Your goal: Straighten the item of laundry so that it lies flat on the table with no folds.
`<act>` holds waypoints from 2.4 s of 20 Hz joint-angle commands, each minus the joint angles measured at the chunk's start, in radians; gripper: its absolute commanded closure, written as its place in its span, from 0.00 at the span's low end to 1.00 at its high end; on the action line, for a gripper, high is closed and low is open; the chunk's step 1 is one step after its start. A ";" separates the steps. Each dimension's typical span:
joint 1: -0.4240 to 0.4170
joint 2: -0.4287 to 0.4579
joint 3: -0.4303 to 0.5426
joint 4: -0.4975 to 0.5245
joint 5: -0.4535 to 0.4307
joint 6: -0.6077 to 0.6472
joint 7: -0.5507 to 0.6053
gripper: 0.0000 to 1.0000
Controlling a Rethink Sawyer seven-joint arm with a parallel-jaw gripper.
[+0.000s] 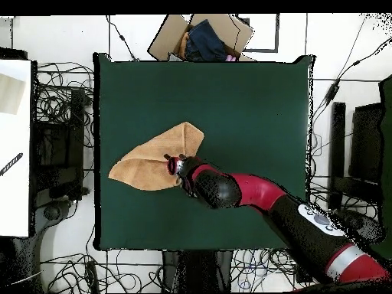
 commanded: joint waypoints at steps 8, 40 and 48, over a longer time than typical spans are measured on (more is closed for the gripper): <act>0.061 -0.085 -0.012 -0.091 -0.132 0.027 -0.019 0.00; 0.018 -0.184 0.038 -0.070 -0.265 -0.006 -0.006 0.00; -0.093 -0.126 0.124 -0.086 -0.255 0.083 -0.083 0.00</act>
